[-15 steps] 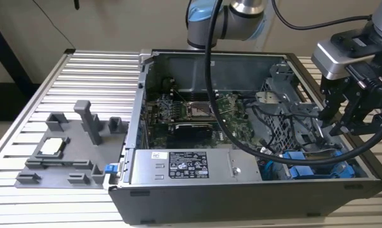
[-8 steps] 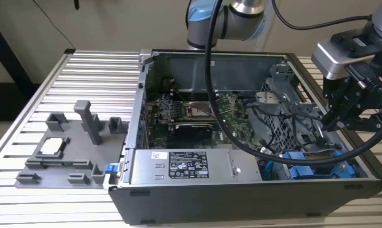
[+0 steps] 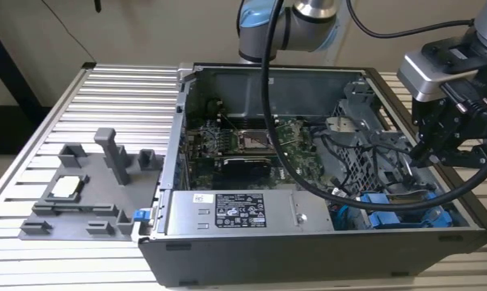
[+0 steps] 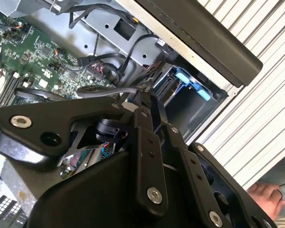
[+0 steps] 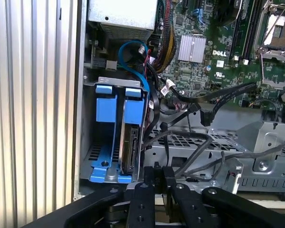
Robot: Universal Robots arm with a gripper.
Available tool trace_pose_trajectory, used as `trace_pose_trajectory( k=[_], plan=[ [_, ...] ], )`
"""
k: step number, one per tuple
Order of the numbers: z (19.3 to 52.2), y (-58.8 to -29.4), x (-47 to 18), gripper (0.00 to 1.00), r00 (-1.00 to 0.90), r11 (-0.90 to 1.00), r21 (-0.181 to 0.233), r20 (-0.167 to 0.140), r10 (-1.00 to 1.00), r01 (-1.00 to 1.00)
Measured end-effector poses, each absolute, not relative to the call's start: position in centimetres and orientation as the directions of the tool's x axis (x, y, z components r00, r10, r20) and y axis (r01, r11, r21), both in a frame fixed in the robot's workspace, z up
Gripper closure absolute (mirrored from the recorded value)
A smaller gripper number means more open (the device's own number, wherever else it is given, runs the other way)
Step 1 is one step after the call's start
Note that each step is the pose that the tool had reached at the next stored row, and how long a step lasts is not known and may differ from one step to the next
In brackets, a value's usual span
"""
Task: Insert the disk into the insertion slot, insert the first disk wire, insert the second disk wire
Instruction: 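Insert the first disk wire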
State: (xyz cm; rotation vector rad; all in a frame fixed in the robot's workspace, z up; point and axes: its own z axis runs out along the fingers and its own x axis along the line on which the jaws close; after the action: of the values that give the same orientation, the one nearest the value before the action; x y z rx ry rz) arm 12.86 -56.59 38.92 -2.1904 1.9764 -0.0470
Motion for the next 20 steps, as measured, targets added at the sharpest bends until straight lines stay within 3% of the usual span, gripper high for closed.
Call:
trace_pose_trajectory(
  k=[4, 11, 20],
  plan=[
    [38.9, -56.6, 13.0, 0.81, 0.11, -0.093, -0.155, -0.103, -0.989, -0.984],
    [38.7, -56.6, 14.1, 0.81, 0.103, -0.094, -0.094, -0.105, -0.989, -0.991],
    [38.5, -57.0, 15.1, 0.81, 0.099, -0.094, -0.052, -0.109, -0.989, -0.994]
  ],
)
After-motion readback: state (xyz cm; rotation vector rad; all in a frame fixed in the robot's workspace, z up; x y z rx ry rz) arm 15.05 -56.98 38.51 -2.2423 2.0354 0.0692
